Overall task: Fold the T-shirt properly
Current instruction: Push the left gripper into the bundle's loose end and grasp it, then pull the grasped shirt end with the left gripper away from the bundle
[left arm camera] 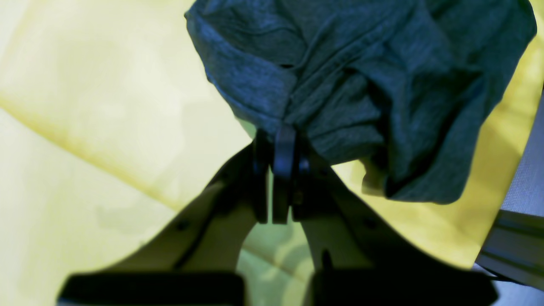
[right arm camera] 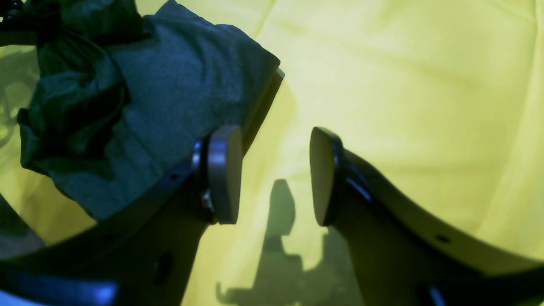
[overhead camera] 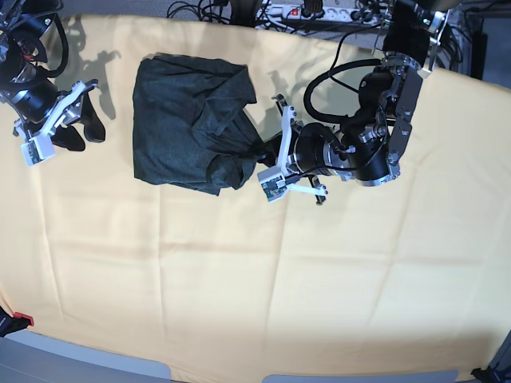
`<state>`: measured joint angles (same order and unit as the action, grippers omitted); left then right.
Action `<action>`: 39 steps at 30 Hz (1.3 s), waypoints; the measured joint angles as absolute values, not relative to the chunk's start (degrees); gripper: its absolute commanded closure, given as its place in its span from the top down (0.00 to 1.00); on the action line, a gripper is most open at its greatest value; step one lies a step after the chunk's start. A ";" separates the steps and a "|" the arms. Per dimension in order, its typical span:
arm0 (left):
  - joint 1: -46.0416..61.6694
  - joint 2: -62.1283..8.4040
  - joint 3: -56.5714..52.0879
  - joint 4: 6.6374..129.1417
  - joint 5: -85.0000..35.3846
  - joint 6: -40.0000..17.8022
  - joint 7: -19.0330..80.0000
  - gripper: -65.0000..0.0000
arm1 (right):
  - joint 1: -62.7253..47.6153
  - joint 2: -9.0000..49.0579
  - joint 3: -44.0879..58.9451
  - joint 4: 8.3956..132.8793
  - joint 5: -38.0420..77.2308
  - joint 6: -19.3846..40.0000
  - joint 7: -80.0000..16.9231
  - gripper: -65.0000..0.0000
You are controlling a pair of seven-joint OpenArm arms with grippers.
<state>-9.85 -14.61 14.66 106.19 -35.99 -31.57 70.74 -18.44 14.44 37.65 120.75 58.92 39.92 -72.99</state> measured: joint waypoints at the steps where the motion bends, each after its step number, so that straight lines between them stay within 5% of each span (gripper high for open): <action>1: -9.85 -14.57 14.66 106.19 -36.01 -31.57 70.26 0.00 | -18.44 14.44 37.67 120.75 58.92 39.90 -72.99 0.41; 6: -11.31 -14.59 14.66 106.19 -36.67 -31.55 70.32 0.59 | -18.44 14.44 37.65 120.75 58.92 39.92 -73.01 0.41; 8: -12.40 -14.61 14.66 106.19 -37.36 -30.68 70.32 0.72 | -18.46 14.44 37.67 120.75 58.92 39.90 -72.99 0.41; 13: -13.37 -14.46 14.04 106.21 -39.31 -30.46 72.27 0.73 | -18.46 14.44 37.67 120.75 58.92 39.92 -72.95 0.41; 17: -13.34 -17.15 13.69 106.28 -56.99 -39.09 80.23 0.73 | -18.44 14.44 37.67 120.75 58.92 39.90 -72.86 0.41; 21: -13.37 -18.85 13.67 106.39 -70.78 -39.64 80.38 0.73 | -18.44 14.44 37.65 120.75 58.94 39.92 -72.84 0.41; 39: -4.58 -14.13 13.80 106.41 -51.46 -38.52 70.24 0.73 | -18.46 14.44 37.67 120.75 58.94 39.90 -72.84 0.41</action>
